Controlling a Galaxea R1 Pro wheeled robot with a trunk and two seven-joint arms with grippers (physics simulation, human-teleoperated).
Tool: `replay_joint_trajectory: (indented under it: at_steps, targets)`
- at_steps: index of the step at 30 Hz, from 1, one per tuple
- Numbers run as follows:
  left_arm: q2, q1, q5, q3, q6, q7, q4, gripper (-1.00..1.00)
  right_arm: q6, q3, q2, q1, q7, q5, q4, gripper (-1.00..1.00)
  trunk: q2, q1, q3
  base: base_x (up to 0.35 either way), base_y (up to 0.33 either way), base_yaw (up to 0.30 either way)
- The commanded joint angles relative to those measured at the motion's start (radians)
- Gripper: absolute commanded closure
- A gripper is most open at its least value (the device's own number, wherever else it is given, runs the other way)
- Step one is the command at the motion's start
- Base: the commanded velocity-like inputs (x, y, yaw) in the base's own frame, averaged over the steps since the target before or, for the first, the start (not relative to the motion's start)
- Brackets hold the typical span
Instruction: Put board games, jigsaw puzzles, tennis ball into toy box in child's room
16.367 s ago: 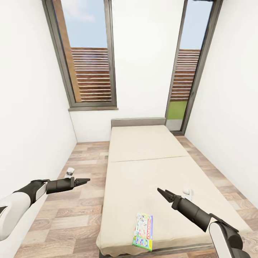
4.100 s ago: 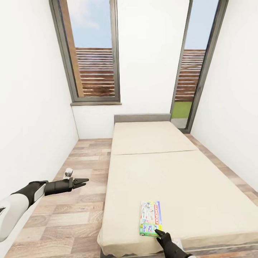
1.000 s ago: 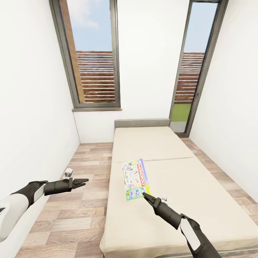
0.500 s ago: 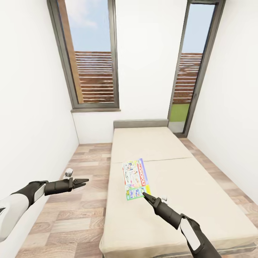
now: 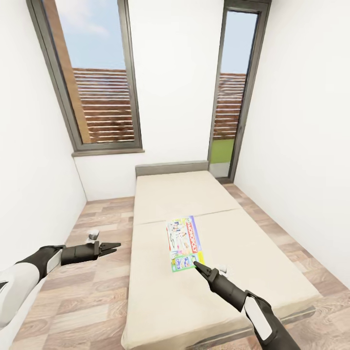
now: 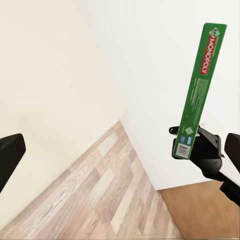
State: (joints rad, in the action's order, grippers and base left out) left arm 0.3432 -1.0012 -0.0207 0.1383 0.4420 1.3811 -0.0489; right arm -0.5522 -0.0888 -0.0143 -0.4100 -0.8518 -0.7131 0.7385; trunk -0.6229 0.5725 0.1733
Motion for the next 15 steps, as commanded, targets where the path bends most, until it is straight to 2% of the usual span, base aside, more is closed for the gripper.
replay_joint_trajectory:
  at_steps: [1,15]
  targets:
    - [0.000,-0.001,-0.002,0.003,0.011,0.003,0.000,-1.00,-0.008,-0.003,-0.001,-0.001,-0.001,-0.005,0.000,1.00,0.006,-0.004,-0.002,0.000,0.000,-0.280]
    - [0.000,-0.001,-0.002,0.001,0.009,0.000,0.000,-1.00,-0.009,-0.005,0.000,-0.001,-0.004,-0.006,-0.005,1.00,0.104,-0.057,-0.048,0.000,0.000,-0.280]
